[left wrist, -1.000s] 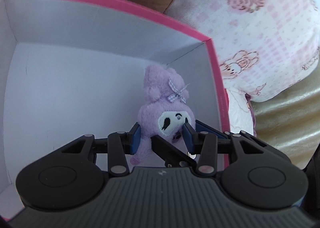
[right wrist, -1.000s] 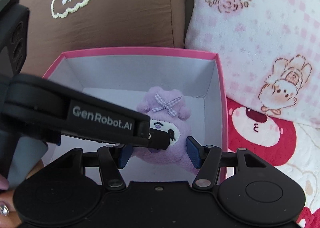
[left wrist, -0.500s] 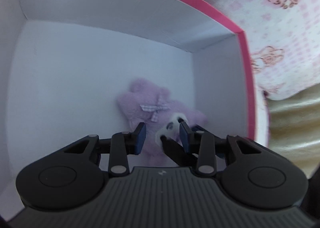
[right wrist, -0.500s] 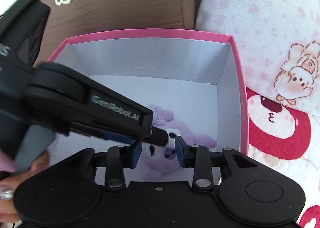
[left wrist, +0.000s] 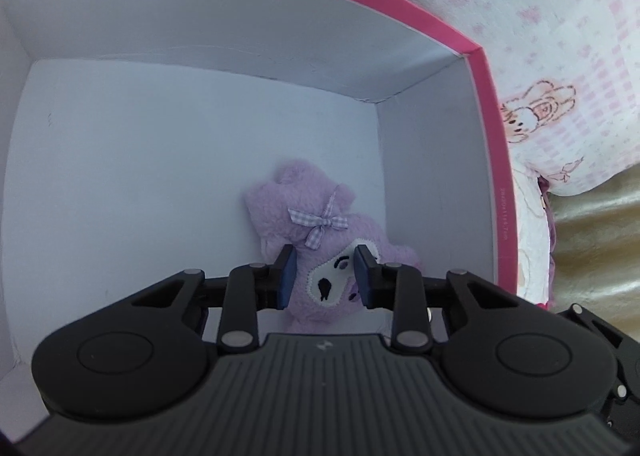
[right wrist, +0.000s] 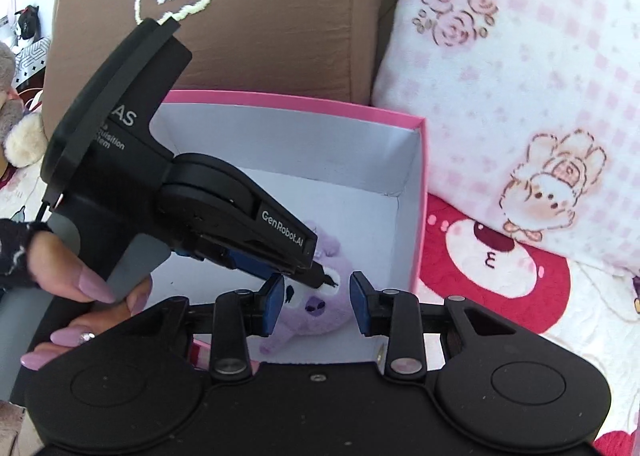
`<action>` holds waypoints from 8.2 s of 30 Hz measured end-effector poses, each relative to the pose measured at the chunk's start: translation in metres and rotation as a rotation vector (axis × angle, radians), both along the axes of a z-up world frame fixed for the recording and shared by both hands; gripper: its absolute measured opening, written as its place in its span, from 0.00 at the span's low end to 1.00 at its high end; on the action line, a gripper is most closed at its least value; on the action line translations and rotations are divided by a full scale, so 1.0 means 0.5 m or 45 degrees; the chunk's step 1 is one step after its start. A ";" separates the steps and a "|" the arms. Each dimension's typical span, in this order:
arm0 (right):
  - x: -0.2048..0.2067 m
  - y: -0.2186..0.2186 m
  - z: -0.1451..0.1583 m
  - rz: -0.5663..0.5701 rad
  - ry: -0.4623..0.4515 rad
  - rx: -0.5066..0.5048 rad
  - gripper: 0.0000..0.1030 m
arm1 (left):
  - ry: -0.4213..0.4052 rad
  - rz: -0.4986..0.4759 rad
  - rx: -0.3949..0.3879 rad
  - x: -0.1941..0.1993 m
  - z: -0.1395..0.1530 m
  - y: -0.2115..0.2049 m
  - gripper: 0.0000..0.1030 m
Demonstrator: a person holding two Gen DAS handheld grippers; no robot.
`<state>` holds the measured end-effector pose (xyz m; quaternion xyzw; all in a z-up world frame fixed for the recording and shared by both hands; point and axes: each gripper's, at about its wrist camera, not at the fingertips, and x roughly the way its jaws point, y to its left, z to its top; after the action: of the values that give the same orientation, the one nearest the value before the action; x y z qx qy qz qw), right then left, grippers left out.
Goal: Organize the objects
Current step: 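Open the left gripper to release the plush inside the box, then withdraw the left tool from the box toward the clear floss box, then lower the open left gripper around the clear plastic floss-pick box, then close the left gripper on the clear floss-pick box, then lift the floss-pick box with the left gripper toward the pink box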
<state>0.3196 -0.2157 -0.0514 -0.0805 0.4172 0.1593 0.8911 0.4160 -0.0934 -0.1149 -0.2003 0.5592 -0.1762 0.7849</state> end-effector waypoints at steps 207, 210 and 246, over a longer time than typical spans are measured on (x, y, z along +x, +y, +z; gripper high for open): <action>-0.384 0.077 -0.241 -0.116 0.544 0.120 0.92 | 0.110 -0.286 0.001 -0.492 -0.090 0.089 0.42; -0.381 0.074 -0.242 -0.125 0.555 0.145 0.94 | 0.107 -0.282 -0.001 -0.493 -0.092 0.089 0.42; -0.445 0.081 -0.145 -0.023 0.288 0.147 0.94 | -0.037 -0.142 -0.091 -0.568 -0.015 0.127 0.43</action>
<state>0.0973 -0.1754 -0.1238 -0.0069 0.5058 0.1831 0.8430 0.1317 -0.0297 -0.1227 -0.1940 0.5513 -0.2425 0.7743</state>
